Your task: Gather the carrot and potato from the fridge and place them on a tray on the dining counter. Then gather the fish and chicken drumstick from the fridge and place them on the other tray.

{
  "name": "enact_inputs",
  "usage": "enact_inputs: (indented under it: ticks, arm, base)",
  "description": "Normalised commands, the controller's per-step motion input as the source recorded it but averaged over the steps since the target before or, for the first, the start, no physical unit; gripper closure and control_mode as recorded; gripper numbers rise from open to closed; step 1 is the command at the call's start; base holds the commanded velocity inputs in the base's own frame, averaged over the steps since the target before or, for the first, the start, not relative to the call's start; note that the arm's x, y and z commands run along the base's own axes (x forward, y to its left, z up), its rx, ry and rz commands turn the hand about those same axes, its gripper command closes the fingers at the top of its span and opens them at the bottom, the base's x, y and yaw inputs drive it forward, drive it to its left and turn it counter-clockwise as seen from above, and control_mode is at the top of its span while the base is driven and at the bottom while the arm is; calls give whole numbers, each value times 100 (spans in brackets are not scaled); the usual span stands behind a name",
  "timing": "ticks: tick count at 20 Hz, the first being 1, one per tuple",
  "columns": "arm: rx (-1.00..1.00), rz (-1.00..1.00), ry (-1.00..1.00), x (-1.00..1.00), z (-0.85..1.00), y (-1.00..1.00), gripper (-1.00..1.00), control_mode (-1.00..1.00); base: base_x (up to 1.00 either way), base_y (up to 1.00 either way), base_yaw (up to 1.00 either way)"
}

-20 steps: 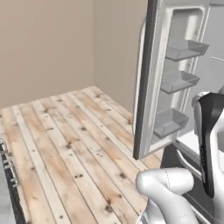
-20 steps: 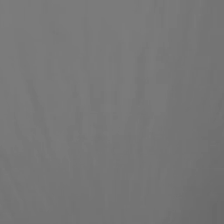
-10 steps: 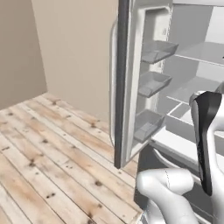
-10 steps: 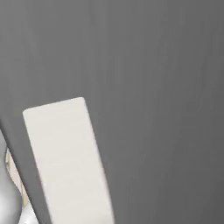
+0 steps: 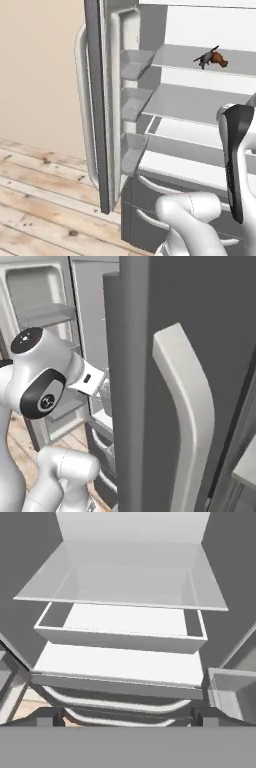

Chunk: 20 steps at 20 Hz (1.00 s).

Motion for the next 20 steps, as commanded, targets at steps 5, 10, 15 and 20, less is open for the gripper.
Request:
enact_inputs:
  ticks: [5, 10, 15, 20]
  arm:
    - [0, 0, 0, 0, 0, 0, -100, 100]
    - [0, 0, 0, 0, 0, 0, -100, 100]
    - [0, 0, 0, 0, 0, 0, -100, 100]
    - [0, 0, 0, 0, 0, 0, -100, 100]
  base:
    - [71, 43, -47]
    - [50, -9, -20]
    - [31, -23, -13]
    - [58, -15, -18]
